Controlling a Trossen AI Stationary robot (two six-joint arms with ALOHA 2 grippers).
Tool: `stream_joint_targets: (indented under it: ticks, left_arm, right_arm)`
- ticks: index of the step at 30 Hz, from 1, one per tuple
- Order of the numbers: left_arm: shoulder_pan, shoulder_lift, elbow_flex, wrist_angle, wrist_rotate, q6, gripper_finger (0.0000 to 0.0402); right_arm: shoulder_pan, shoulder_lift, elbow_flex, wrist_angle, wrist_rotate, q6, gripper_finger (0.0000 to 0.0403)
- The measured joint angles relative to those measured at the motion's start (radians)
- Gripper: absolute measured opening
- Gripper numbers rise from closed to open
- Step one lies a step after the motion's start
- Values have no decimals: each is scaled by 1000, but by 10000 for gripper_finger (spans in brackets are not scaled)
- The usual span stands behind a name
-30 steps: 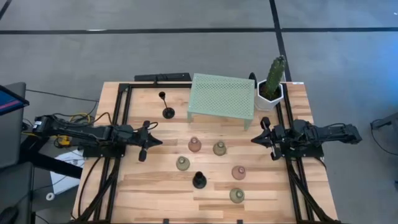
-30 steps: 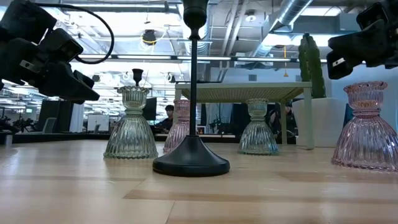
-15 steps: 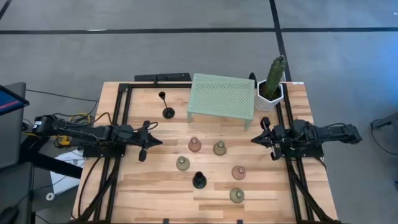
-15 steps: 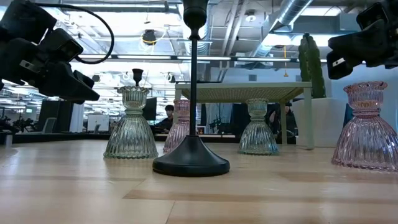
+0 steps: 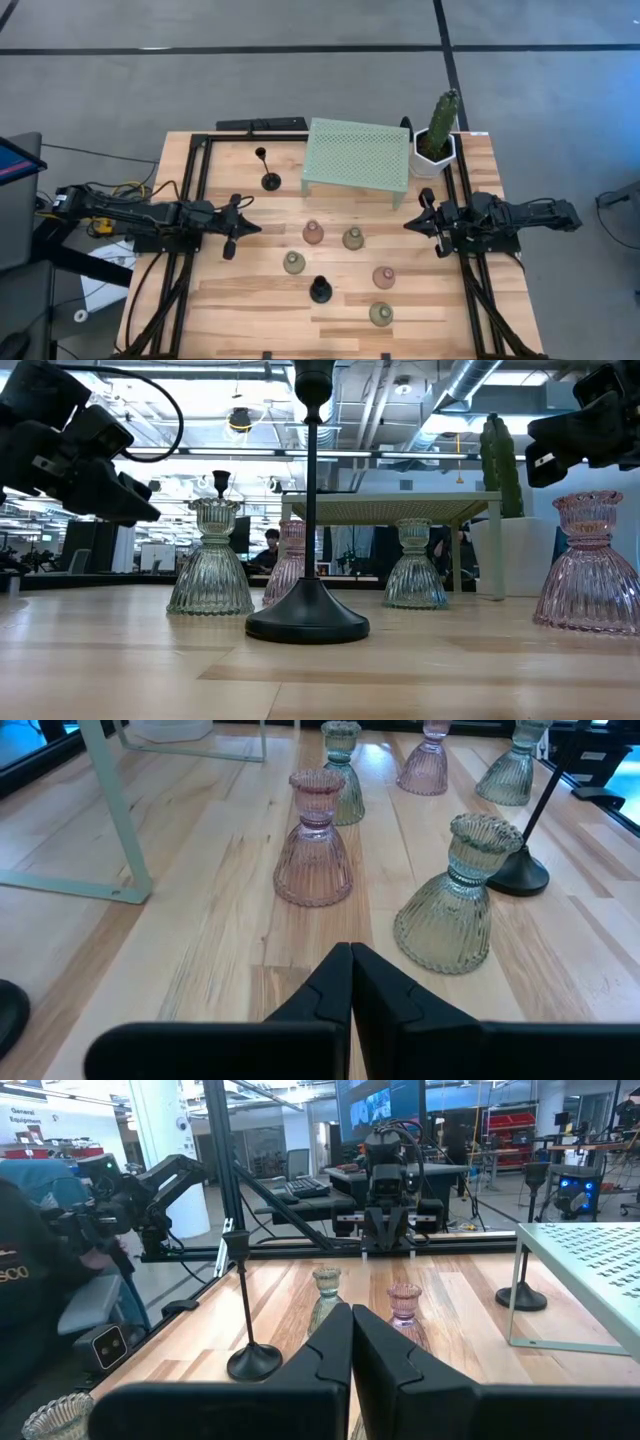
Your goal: Pick & Place candle stick holders
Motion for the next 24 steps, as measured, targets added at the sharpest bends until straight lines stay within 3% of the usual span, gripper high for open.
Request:
stream_joint_targets:
  ticks: [24]
  left_arm:
    - [0,0,0,19,0,0,6]
  right_arm:
    - [-2,0,0,4,0,0,0]
